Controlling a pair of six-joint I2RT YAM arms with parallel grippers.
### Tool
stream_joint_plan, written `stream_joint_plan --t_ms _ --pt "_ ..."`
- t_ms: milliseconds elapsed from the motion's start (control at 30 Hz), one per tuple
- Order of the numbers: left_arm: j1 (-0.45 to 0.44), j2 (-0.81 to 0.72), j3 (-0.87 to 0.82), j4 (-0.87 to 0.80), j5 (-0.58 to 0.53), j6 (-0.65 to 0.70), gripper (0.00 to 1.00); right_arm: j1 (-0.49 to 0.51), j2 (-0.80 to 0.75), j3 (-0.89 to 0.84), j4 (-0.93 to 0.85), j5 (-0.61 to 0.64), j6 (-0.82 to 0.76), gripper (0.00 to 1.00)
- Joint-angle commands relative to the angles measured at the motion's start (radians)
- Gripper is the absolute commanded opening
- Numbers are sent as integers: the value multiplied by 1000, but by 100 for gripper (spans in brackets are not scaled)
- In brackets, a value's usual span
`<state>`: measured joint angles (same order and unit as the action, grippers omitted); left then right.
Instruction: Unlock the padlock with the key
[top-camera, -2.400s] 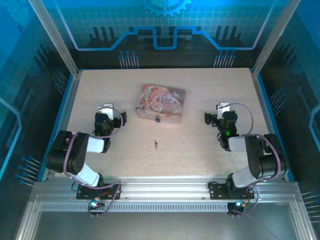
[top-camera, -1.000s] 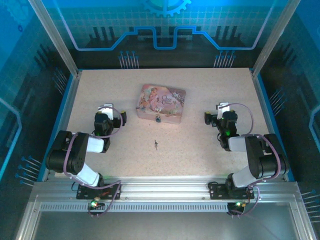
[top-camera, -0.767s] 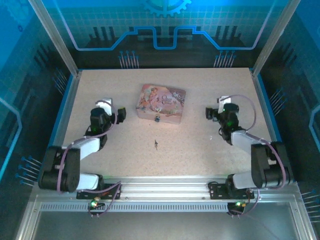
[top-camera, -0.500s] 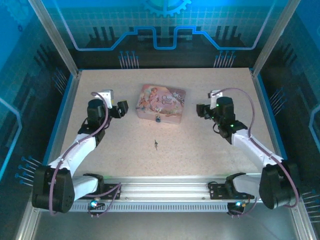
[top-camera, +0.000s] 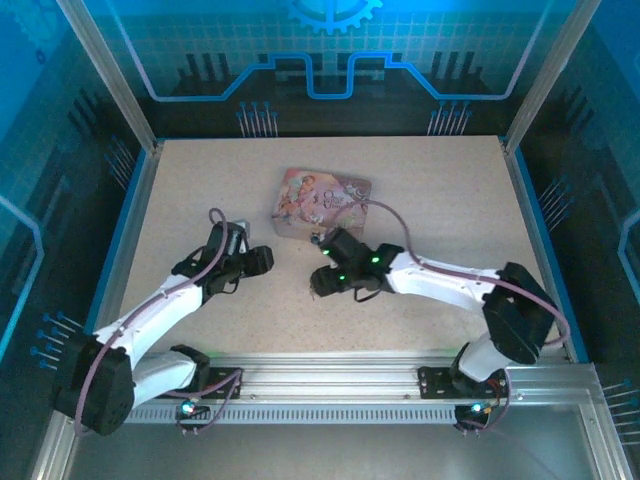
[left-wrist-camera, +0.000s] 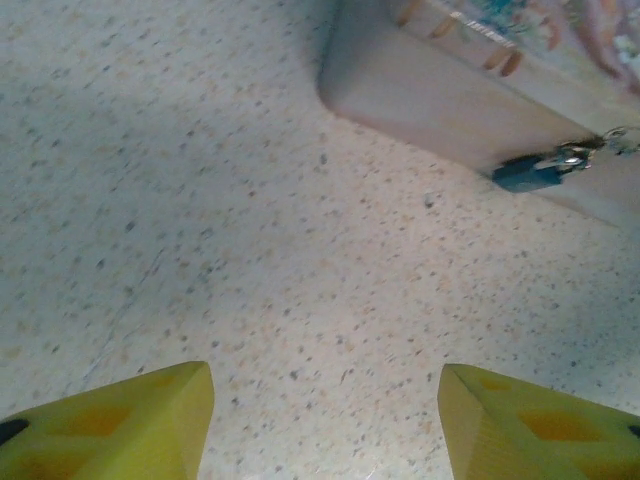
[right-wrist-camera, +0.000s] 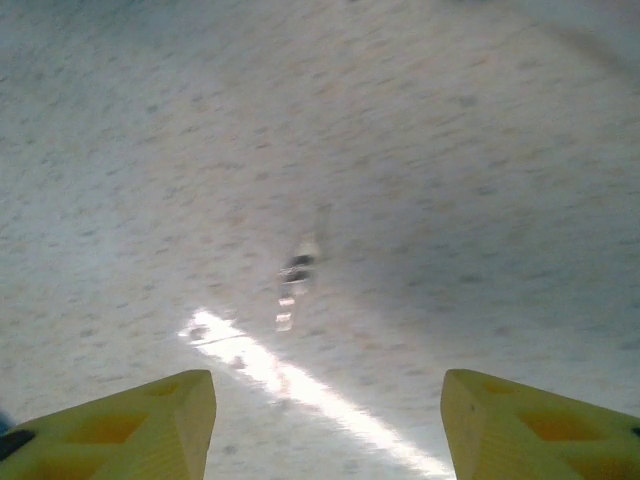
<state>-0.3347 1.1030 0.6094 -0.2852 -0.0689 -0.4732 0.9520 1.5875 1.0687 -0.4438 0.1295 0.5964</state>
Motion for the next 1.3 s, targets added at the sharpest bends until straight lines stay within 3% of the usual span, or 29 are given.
stream_joint_plan --t_ms 0,267,600,1267 --pt "13 -37 -23 -48 -43 -29 64 61 95 106 -168 47 108 61" --pt "31 -53 -22 -46 -18 12 65 56 233 248 -235 64 123 28" --pt "34 -56 -37 -23 3 11 66 42 367 364 -296 60 112 30" --pt "34 -35 -25 -19 12 29 66 19 462 416 -301 17 102 31"
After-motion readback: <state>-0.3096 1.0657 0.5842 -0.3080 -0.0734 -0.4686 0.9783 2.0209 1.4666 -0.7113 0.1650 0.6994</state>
